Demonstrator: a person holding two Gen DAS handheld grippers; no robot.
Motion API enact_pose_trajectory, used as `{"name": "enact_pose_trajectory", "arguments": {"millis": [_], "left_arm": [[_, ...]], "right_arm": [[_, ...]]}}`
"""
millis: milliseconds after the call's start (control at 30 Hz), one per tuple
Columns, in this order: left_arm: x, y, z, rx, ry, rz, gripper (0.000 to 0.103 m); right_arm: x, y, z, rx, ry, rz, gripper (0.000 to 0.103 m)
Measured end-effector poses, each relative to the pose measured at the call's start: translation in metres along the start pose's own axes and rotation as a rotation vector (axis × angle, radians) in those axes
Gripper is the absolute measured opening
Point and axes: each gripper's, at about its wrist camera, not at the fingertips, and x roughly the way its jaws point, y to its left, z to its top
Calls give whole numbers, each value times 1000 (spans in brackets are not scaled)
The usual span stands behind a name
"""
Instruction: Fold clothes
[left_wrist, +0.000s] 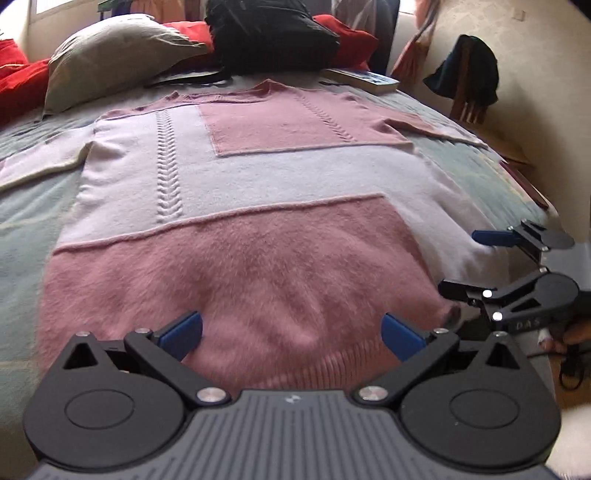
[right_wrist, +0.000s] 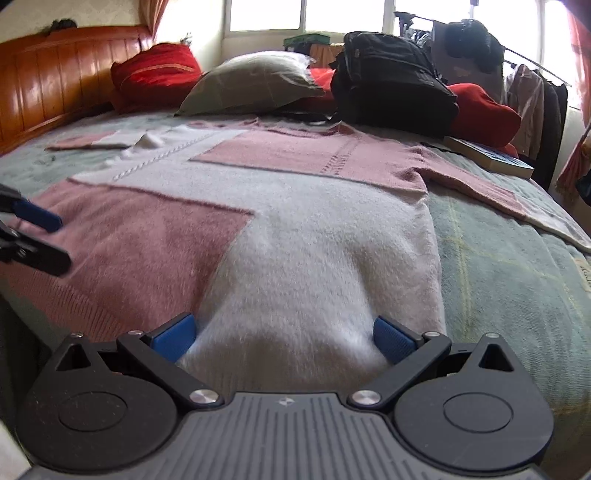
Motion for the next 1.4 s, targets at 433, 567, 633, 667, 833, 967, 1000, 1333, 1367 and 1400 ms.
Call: {"name": "enact_pose_trajectory", "arguments": {"millis": [433,567,633,667,833,967,1000,1333,1367,1400], "left_arm": [[9,26,2,-59,14,76,102],[2,23,-2,-35,33,98,102],[-1,24,5,-58,50,98,102],[-2,23,12,-60,45,108,102],[1,15,46,-11,-33,104,102],[12,11,63,11,-58,85,102],[16,10,66,14,-59,91,102],[45,24,99,42,-91,184,102],[48,26,102,42,-97,199,102],[51,27,105,41,-103,213,102]], "right_arm": [[20,23,25,-28,5,69,103],[11,15,5,-24,-4,77,103],[4,9,1,-15,-6,81,103],[0,7,1,1,-9,85,103],[-3,-17,14,159,-40,79,103],[6,-38,28,225,-33,2,103],[9,-45,32,233,-30,-15,103],[64,-142,137,279,-30,-140,103],[75,-155,150,302,-25,-151,103],[89,-168,164,330,-13,-168,103]]}}
